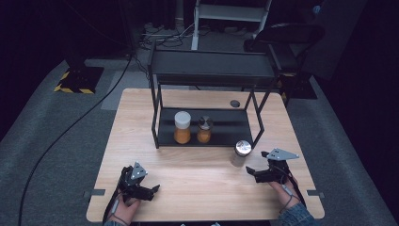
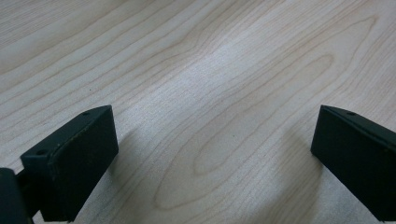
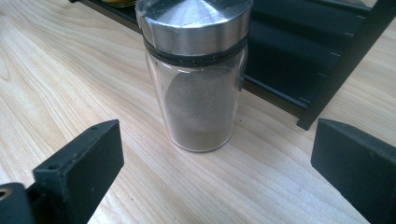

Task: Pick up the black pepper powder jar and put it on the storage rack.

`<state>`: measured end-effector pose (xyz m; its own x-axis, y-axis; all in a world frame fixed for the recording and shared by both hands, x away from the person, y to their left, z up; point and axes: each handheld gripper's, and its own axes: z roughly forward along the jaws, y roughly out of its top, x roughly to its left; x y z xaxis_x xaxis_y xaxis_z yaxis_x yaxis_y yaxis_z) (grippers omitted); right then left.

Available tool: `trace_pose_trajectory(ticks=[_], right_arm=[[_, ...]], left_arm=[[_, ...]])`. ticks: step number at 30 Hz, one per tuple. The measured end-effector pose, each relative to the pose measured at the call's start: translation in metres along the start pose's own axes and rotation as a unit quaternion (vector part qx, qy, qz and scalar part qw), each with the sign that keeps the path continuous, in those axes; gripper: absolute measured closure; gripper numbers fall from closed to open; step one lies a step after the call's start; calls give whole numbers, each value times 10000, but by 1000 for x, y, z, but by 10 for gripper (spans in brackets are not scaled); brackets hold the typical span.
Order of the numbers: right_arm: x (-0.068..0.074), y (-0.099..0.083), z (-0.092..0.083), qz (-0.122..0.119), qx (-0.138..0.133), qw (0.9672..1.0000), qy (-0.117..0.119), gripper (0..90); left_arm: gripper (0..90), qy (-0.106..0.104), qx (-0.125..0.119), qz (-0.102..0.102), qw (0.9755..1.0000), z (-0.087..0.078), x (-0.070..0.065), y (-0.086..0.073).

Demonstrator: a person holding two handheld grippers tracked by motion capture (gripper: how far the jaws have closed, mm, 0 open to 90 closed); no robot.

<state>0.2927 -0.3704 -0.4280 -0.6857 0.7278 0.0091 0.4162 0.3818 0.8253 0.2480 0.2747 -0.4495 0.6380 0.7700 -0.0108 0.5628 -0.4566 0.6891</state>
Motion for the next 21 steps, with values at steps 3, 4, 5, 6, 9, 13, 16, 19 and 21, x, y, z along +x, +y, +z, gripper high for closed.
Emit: trace_pose_trajectory(ticks=[3,4,5,6,9,13,16,19,21], right_arm=[[-1,0,2,12,-25,10000,-27,27],[-2,1,2,20,-27,10000,-25,28],[-2,1,3,25,-25,10000,-26,28],[-2,1,3,26,-33,10000,-27,29],[-5,3,7,25,-38,10000,-7,31],[-7,7,11,11,-40,10000,44,35],[-7,10,16,-36,-57,9999,88,38],[-7,13,19,-62,-55,9999,116,41],[-7,15,22,-63,-48,9999,133,43]], left_arm=[[7,0,-1,0,10000,0,0,0],[7,0,0,-1,10000,0,0,0],[6,0,0,1,10000,0,0,0],[7,2,-3,0,10000,0,0,0],[7,2,-4,-1,10000,0,0,0],[7,3,-3,-1,10000,0,0,0],[7,-4,0,13,10000,0,0,0],[7,-5,3,17,10000,0,0,0],[7,-5,3,18,10000,0,0,0]])
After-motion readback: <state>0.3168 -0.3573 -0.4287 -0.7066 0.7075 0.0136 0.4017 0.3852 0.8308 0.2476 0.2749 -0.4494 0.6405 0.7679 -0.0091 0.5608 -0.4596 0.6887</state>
